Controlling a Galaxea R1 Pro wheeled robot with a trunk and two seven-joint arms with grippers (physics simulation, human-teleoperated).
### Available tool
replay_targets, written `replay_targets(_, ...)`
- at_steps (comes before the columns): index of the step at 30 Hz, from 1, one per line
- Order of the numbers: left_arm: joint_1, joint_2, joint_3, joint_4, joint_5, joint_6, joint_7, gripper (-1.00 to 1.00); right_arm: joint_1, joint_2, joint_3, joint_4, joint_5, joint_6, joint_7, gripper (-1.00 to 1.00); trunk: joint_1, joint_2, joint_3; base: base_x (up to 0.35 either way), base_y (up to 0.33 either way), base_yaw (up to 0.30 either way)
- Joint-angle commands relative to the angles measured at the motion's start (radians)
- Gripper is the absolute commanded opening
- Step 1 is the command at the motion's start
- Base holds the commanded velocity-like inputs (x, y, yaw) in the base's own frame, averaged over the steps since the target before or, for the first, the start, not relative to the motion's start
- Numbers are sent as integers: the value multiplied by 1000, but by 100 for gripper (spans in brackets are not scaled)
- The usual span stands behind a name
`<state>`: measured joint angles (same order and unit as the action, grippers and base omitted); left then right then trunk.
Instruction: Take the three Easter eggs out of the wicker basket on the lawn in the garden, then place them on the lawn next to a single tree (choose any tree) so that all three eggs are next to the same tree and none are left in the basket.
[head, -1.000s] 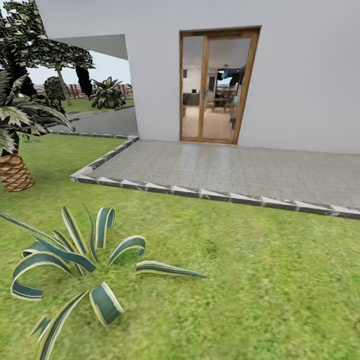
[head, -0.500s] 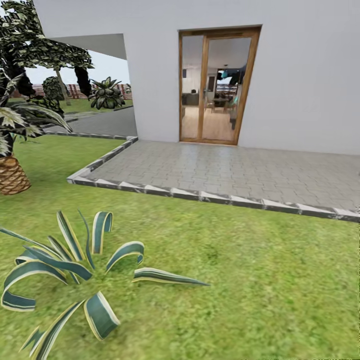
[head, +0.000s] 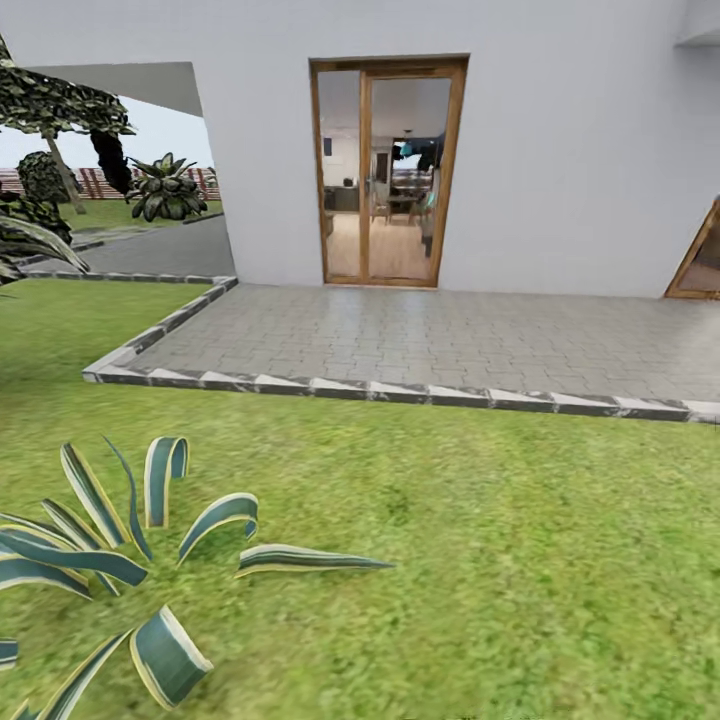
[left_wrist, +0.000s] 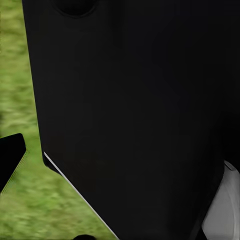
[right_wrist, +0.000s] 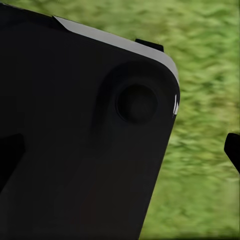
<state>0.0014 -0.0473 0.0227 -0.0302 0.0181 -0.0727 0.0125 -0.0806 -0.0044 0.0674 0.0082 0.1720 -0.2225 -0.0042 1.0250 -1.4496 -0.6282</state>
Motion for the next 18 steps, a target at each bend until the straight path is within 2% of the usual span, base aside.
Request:
replay_targets(1, 0, 0, 2, 0, 2, -2, 1, 100, -1, 0, 6, 1, 1, -3, 0, 100, 0, 0, -1, 0, 0, -258)
replay_targets(18, 0, 0, 2, 0, 3, -2, 1, 100, -1, 0, 6, 1, 1, -3, 0, 100, 0, 0, -1, 6, 0, -258)
